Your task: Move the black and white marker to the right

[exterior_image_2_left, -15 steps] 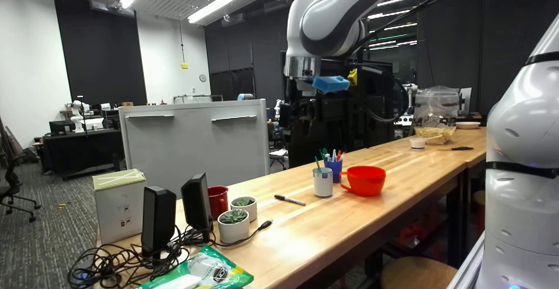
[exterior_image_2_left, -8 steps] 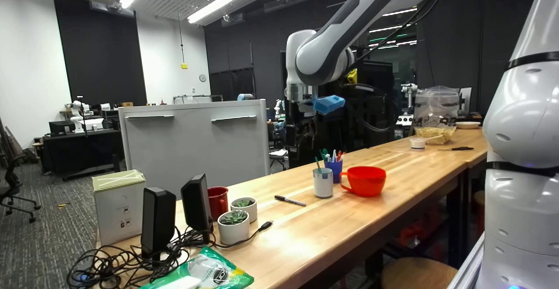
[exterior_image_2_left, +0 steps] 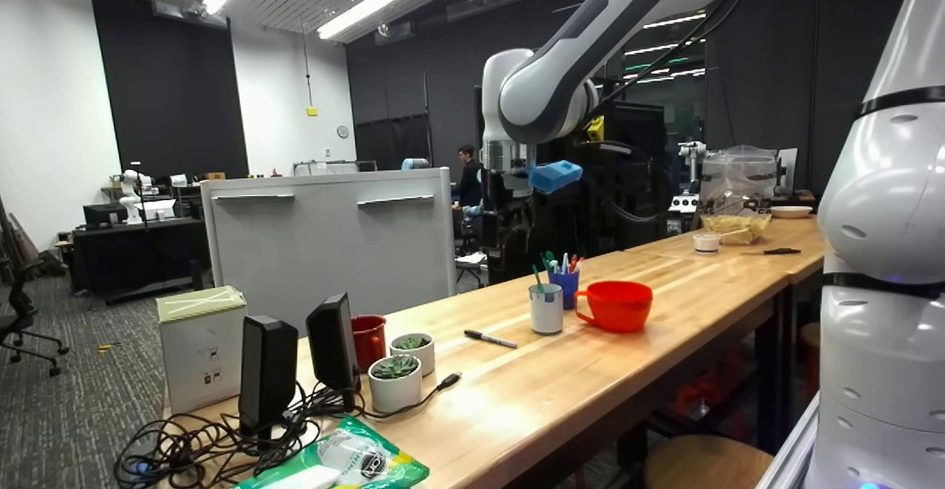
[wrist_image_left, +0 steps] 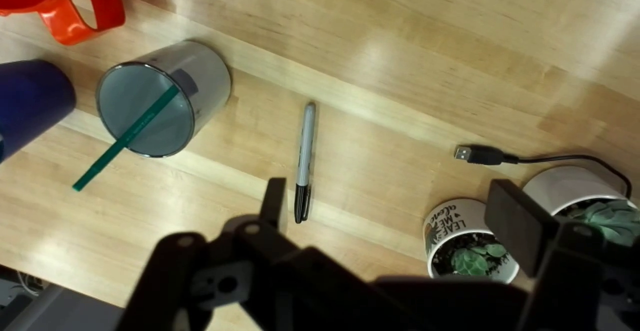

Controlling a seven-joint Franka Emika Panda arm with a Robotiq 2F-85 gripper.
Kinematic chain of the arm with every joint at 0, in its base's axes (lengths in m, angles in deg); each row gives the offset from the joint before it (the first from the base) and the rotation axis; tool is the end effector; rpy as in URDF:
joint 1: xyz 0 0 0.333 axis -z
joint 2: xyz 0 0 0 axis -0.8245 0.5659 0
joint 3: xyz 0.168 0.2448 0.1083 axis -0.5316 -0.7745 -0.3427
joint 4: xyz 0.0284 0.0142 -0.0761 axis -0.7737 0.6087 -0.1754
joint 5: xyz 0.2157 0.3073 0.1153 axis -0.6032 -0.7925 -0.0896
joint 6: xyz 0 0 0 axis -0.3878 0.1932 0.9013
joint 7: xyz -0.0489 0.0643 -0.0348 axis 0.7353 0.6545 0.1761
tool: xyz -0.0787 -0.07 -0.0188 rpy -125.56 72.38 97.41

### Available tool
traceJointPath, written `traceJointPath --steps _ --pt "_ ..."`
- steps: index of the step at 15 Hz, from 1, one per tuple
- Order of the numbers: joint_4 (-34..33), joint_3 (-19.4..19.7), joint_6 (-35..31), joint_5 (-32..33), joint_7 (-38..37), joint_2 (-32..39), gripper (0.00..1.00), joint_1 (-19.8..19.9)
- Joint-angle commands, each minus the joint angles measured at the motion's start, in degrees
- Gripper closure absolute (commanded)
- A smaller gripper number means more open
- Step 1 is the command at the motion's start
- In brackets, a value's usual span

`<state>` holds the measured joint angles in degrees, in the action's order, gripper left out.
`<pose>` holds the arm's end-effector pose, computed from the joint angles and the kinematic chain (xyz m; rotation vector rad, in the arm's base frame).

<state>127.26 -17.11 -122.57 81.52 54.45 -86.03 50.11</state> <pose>0.4433 0.0910 0.4046 2.9870 0.4887 0.2276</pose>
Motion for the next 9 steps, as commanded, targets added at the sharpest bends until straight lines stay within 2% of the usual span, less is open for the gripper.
traceJointPath --steps 1,9 --pt "-0.76 0.26 -1.24 -0.90 0.26 4.05 0.00 -0.33" --pt "-3.32 2.89 -4.52 -3.79 4.76 13.70 0.00 1.06"
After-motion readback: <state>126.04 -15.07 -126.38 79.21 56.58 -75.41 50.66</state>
